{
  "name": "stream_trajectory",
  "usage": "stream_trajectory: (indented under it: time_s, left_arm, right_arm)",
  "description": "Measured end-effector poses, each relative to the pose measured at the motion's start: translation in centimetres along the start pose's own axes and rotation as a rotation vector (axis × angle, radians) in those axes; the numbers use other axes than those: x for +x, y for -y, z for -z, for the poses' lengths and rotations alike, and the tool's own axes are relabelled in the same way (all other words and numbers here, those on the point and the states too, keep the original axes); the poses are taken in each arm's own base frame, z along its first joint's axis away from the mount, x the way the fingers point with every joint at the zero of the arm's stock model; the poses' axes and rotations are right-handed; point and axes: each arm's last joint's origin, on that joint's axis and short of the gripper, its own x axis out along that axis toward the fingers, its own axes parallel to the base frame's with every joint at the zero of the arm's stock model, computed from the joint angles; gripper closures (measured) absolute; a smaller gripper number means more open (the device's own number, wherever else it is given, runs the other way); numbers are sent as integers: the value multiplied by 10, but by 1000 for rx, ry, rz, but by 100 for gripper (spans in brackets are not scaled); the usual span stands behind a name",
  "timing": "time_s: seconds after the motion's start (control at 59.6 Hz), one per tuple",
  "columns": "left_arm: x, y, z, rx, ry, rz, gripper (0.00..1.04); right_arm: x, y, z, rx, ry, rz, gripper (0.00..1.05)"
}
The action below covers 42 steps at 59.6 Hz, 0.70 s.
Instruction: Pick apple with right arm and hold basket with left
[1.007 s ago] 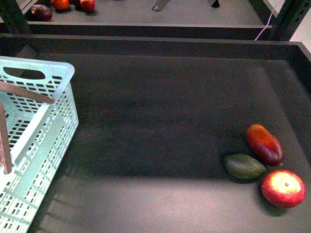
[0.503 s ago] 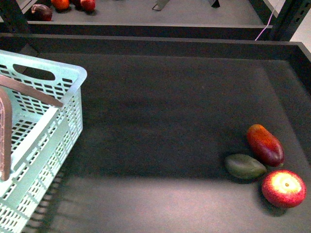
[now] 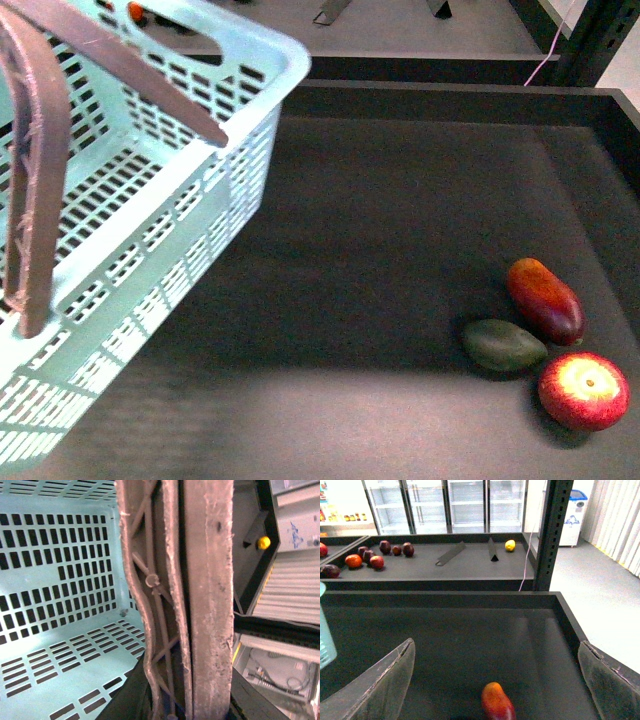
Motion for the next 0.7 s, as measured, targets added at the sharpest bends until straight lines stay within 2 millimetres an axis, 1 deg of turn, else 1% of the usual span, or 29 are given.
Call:
stream_trajectory:
  time_s: [0.084, 0.201, 0.319, 0.403, 0.503, 0.705]
  left_arm:
    - [-3, 17, 17, 60, -53, 46, 86]
    - [-9, 34, 37, 116, -117, 101, 86]
    - [-12, 43, 57, 165, -177, 137, 86]
    - [-14, 46, 67, 199, -217, 157, 86]
    - [-15, 48, 72, 224, -238, 174, 86]
    - [-15, 49, 72, 237, -226, 177, 86]
  right_arm:
    - [0, 0, 0, 0, 0, 0, 9]
    - [0, 0, 0, 0, 0, 0, 9]
    - [0, 0, 0, 0, 0, 0, 9]
    - [0, 0, 0, 0, 0, 0, 9]
    - [0, 0, 0, 0, 0, 0, 9]
    - [0, 0, 0, 0, 0, 0, 9]
